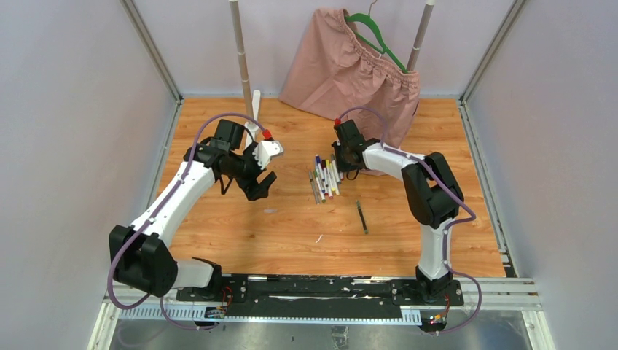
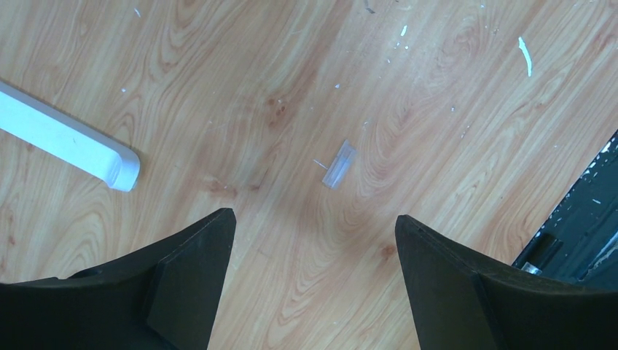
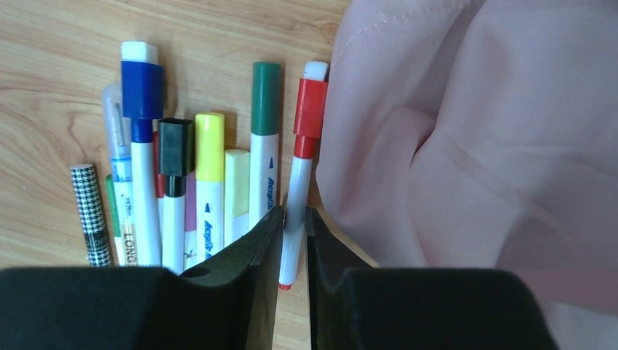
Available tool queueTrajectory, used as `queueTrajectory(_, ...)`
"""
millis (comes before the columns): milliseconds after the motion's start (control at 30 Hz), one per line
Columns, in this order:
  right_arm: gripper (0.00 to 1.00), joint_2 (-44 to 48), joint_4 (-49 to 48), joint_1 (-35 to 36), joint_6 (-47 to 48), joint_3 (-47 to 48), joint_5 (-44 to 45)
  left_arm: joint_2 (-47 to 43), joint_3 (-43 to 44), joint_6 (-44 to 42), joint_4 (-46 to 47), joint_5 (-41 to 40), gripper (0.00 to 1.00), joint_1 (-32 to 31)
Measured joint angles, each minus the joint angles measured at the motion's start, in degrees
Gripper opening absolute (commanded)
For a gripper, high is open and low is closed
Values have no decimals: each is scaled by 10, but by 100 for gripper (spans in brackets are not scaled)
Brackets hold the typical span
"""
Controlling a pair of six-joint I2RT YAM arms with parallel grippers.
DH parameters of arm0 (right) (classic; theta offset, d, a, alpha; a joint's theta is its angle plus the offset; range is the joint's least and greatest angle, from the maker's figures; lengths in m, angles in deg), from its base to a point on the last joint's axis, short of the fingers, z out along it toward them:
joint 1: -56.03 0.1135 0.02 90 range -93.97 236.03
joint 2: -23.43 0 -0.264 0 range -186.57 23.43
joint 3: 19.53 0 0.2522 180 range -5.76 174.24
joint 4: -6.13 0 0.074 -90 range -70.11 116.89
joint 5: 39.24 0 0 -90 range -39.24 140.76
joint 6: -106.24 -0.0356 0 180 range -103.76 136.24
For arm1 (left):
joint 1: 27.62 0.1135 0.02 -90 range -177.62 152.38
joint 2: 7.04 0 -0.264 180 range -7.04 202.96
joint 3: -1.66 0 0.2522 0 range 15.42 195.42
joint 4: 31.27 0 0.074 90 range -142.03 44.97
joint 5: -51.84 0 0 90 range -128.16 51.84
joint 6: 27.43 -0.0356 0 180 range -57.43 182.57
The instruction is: Open the pen caps
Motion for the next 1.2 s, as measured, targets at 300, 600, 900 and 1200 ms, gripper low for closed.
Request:
queueTrajectory(300, 23, -16, 4, -1, 2, 10, -1, -3, 0, 7, 0, 6, 87, 0)
queueTrajectory(600, 0, -10, 7, -1, 3, 8, -4, -10, 0, 11, -1, 11, 89, 0)
queueTrajectory(900, 0, 95, 26, -1, 7, 8, -15, -28, 0, 3, -2, 11, 91, 0)
queueTrajectory(1200, 0, 223, 38, 17, 2, -4, -165, -130, -5, -126, -1, 56, 88, 1)
